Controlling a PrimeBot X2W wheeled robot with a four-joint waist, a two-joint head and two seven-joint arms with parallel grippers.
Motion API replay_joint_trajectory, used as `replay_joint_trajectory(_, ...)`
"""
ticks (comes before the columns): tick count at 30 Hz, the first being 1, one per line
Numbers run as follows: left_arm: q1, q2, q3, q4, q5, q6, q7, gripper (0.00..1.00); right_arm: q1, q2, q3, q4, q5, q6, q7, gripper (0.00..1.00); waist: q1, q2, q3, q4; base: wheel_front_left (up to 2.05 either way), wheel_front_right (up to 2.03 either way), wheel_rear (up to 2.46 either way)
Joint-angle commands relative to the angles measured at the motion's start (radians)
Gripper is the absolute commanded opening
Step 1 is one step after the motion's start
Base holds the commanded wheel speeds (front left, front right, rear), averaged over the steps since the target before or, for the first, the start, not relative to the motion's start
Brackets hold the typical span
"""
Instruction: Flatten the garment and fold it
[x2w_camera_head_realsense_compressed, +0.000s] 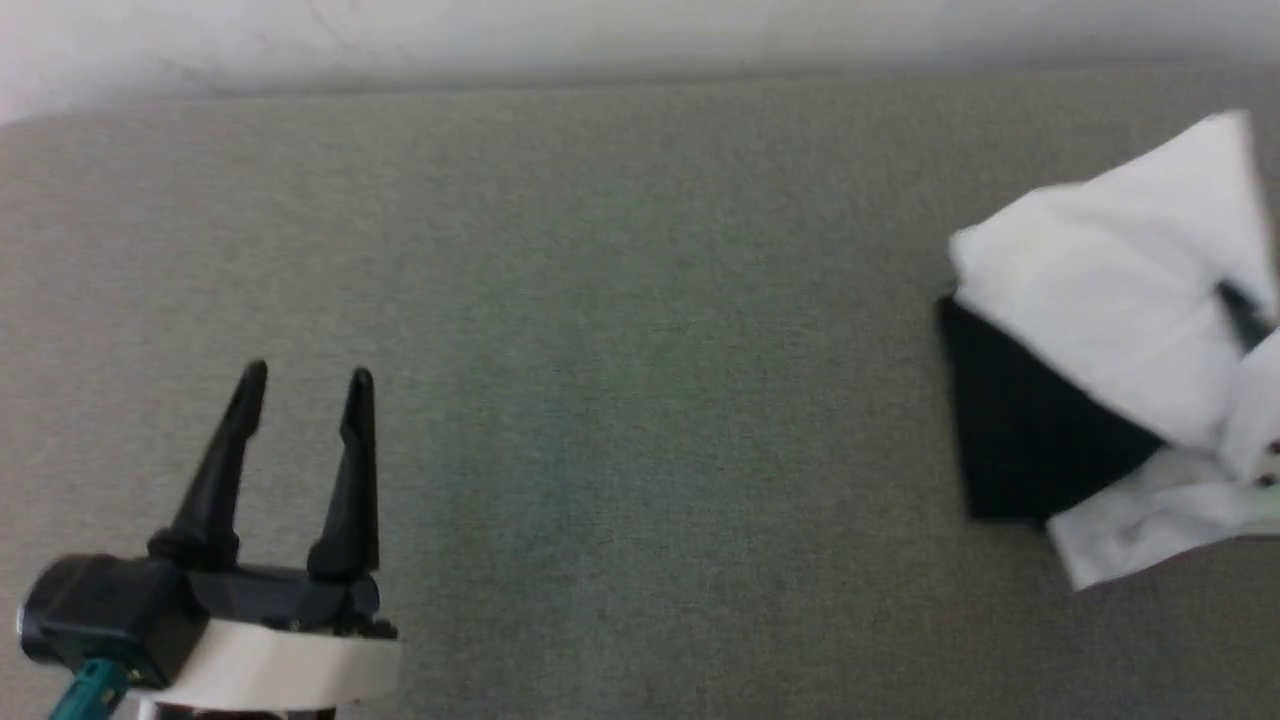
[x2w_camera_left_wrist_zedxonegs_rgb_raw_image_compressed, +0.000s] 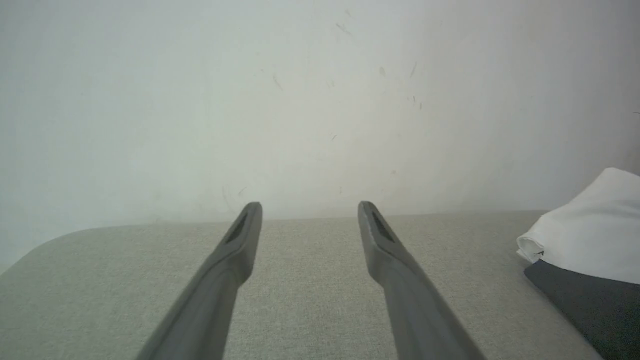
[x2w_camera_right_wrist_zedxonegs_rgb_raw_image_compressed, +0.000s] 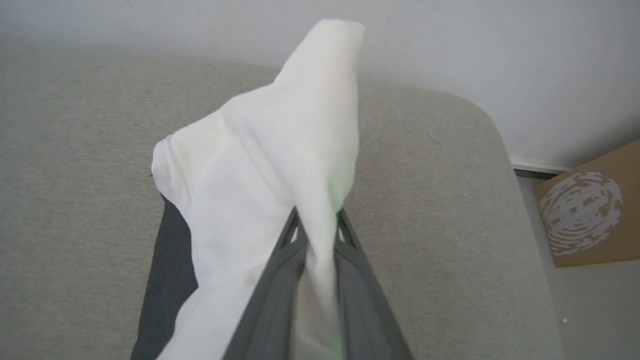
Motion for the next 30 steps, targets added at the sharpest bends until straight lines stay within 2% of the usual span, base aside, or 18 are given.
replay_joint_trajectory(1,-0.038,0.01,0.008,-0.014,0.018,0.0,0.006,1.0,-0.037,-0.044,-0.013,0.001,-0.007,-0.001,0.009,0.0,-0.0002,0.0,0.127,-0.08,0.0,0.0,0.0)
replay_joint_trajectory(7,-0.112,0.036,0.028,-0.045,0.037,-0.002,0.029,1.0,-0.106,-0.215,-0.052,0.046,-0.014,-0.001,0.001,0.0,-0.0002,0.0,0.228,-0.111,0.0,0.0,0.0)
replay_joint_trajectory(8,-0.112,0.036,0.028,-0.045,0.037,-0.002,0.029,1.0,-0.106,-0.215,-0.052,0.046,-0.014,-0.001,0.001,0.0,-0.0002,0.0,0.228,-0.111,0.0,0.0,0.0)
replay_joint_trajectory(12,-0.148,0.05,0.039,-0.064,0.051,-0.001,0.042,1.0,-0.133,-0.321,-0.082,0.12,-0.012,-0.001,-0.048,0.0,-0.0002,0.0,0.285,-0.122,0.0,0.0,0.0)
replay_joint_trajectory(19,-0.215,0.076,0.047,-0.087,0.073,-0.009,0.063,1.0,-0.166,-0.395,-0.109,0.232,-0.013,-0.001,-0.144,0.0,-0.0002,0.0,0.367,-0.123,0.0,0.0,0.0)
replay_joint_trajectory(22,-0.244,0.078,0.041,-0.091,0.082,-0.013,0.068,1.0,-0.178,-0.401,-0.108,0.271,-0.022,-0.001,-0.173,0.0,-0.0002,0.0,0.392,-0.122,0.0,0.0,0.0)
replay_joint_trajectory(23,-0.252,0.078,0.038,-0.091,0.086,-0.014,0.069,1.0,-0.182,-0.401,-0.105,0.284,-0.025,-0.001,-0.183,0.05,-0.0002,0.0,0.398,-0.122,0.0,0.0,0.0)
replay_joint_trajectory(24,-0.258,0.076,0.034,-0.091,0.09,-0.014,0.069,1.0,-0.187,-0.4,-0.104,0.296,-0.028,-0.001,-0.194,0.14,-0.0002,0.0,0.402,-0.122,0.0,0.0,0.0)
replay_joint_trajectory(26,-0.267,0.073,0.027,-0.09,0.096,-0.014,0.068,1.0,-0.193,-0.407,-0.097,0.316,-0.039,-0.001,-0.216,0.38,-0.0002,0.0,0.406,-0.122,0.0,0.0,0.0)
replay_joint_trajectory(27,-0.269,0.072,0.023,-0.089,0.097,-0.013,0.068,1.0,-0.196,-0.411,-0.094,0.323,-0.045,-0.001,-0.229,0.46,-0.0002,0.0,0.407,-0.123,0.0,0.0,0.0)
replay_joint_trajectory(28,-0.27,0.07,0.021,-0.088,0.098,-0.013,0.067,1.0,-0.198,-0.416,-0.09,0.329,-0.051,-0.001,-0.244,0.69,-0.0002,0.0,0.408,-0.123,0.0,0.0,0.0)
replay_joint_trajectory(29,-0.27,0.068,0.02,-0.087,0.099,-0.012,0.066,1.0,-0.198,-0.422,-0.086,0.337,-0.055,-0.001,-0.255,1.0,-0.0002,0.0,0.409,-0.124,0.0,0.0,0.0)
replay_joint_trajectory(30,-0.27,0.067,0.019,-0.085,0.1,-0.01,0.065,1.0,-0.2,-0.425,-0.083,0.346,-0.056,-0.001,-0.264,1.0,-0.0002,0.0,0.409,-0.125,0.0,0.0,0.0)
